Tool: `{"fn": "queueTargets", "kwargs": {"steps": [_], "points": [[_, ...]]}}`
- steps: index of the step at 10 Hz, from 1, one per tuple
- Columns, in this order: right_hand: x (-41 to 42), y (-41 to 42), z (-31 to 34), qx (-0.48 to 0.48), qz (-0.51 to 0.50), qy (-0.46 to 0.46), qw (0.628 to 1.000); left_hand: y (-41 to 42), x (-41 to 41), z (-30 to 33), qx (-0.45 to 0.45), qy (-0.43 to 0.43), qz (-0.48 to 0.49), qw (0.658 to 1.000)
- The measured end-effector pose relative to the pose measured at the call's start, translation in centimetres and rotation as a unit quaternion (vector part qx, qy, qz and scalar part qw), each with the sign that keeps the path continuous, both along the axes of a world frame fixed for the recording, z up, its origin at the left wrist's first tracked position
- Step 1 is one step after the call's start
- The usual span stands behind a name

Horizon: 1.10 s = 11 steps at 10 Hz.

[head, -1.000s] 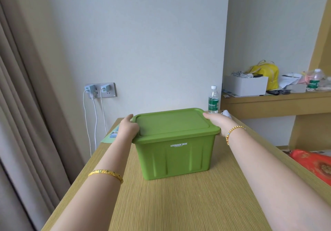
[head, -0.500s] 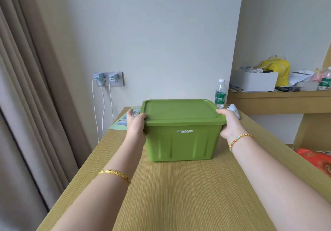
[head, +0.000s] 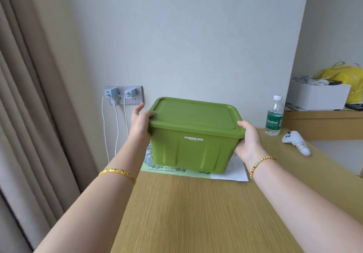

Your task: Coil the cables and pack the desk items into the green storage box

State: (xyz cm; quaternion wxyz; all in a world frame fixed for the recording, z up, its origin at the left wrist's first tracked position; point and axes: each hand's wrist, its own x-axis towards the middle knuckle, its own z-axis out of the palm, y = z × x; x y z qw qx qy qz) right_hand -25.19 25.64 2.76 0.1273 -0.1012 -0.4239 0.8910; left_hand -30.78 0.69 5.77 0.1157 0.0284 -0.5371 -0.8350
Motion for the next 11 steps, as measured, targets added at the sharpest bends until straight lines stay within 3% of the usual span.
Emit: {"fn": "queueTargets", "kwargs": {"steps": [2, 4, 6, 9, 10, 11], "points": [[-6.2, -0.9, -1.7, 0.035, 0.008, -0.003, 0.999, -0.9, -5.8, -3.0, -0.039, -0.014, -0.015, 0.999], [-9.6, 0.1, -2.3, 0.108, -0.004, -0.011, 0.994, -0.9, -8.3, -5.1, -0.045, -0.013, 0.002, 0.999], [-11.5, 2.6, -1.8, 0.153, -0.021, -0.015, 0.988, 0.8, -9.3, -5.5, -0.108, -0.006, -0.024, 0.994], [-9.8, 2.2, -1.6, 0.224, -0.077, -0.036, 0.971, 1.5, -8.3, -4.7, -0.249, -0.070, 0.076, 0.963], [-7.0, 1.2, -1.7, 0.294, -0.085, -0.073, 0.949, 1.8, -5.0, -4.7, -0.292, -0.068, 0.091, 0.950], [-2.7, 0.4, -2.4, 0.323, -0.133, -0.072, 0.934, 2.0, -0.8, -5.2, -0.247, -0.052, 0.128, 0.959]]}}
